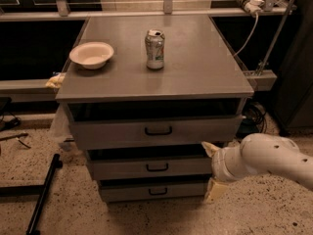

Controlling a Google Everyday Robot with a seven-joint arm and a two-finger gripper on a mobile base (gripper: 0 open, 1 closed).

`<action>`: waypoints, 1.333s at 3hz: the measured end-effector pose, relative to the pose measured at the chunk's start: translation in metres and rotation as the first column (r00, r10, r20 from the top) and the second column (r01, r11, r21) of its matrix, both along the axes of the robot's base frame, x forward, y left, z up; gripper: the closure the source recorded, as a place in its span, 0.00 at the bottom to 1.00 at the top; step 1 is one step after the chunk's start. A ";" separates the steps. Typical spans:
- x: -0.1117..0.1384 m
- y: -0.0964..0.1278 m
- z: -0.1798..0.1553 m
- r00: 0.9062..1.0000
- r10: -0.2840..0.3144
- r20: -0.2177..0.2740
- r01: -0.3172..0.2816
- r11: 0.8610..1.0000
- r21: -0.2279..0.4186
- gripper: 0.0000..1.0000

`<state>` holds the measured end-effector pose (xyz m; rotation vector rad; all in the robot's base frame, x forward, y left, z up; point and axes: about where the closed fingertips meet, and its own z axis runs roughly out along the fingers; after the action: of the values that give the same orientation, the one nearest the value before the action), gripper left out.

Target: Open middle drawer

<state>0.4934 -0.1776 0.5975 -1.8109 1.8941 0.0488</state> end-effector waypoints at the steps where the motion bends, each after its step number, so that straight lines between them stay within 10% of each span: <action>1: -0.007 -0.008 -0.027 0.999 0.020 0.040 -0.019 0.999 -0.041 0.00; 4: 0.024 -0.016 -0.099 0.994 0.025 0.103 -0.023 1.000 -0.020 0.00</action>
Offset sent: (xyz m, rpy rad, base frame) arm 0.0057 -0.0192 -0.0898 -0.0615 -0.1288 0.0387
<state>0.5179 -0.1934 0.4987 -1.8129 1.8065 -0.0534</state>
